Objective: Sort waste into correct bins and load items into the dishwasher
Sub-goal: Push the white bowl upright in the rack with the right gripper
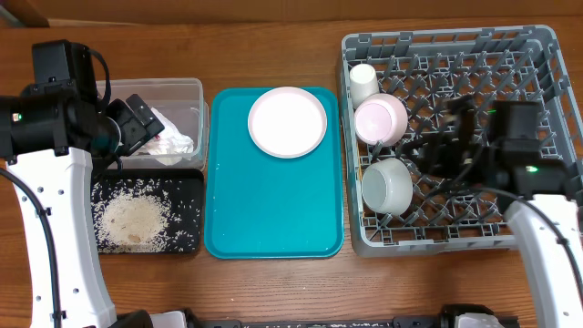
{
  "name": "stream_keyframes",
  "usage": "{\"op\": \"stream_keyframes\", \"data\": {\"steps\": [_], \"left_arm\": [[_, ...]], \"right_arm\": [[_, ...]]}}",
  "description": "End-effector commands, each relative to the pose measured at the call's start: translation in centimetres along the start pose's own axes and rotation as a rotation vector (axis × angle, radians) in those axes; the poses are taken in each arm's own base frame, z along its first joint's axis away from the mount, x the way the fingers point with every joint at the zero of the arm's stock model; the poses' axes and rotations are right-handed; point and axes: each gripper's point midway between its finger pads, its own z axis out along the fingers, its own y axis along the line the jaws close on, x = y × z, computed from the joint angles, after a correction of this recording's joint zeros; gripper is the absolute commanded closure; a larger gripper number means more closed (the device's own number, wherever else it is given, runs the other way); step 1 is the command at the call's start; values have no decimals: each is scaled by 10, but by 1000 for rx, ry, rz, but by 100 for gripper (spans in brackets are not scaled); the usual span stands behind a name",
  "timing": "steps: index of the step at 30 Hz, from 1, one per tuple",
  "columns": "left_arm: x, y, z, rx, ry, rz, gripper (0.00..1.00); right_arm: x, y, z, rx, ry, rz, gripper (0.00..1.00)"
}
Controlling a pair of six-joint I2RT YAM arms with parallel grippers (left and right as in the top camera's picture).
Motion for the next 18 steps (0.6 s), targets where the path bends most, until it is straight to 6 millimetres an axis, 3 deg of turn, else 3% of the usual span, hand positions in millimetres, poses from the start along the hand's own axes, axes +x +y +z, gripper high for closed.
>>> {"op": "stream_keyframes", "data": {"steps": [1,4,7,11,18], "left_arm": [[-5,1,-3,-2,-17,-7,0],[-5,1,-3,-2,-17,-7,0],[-5,1,-3,-2,-17,-7,0],[-5,1,-3,-2,-17,-7,0],[-5,1,-3,-3,-18,-7,0]], "right_arm": [[13,5,9,127,40,-98,96],[43,5,19,219,144,-151,96],[56,-3,22,323,182,-198,96],[53,-23,20,460,143,-180,96],[55,-44,26,554,159,-152,96]]}}
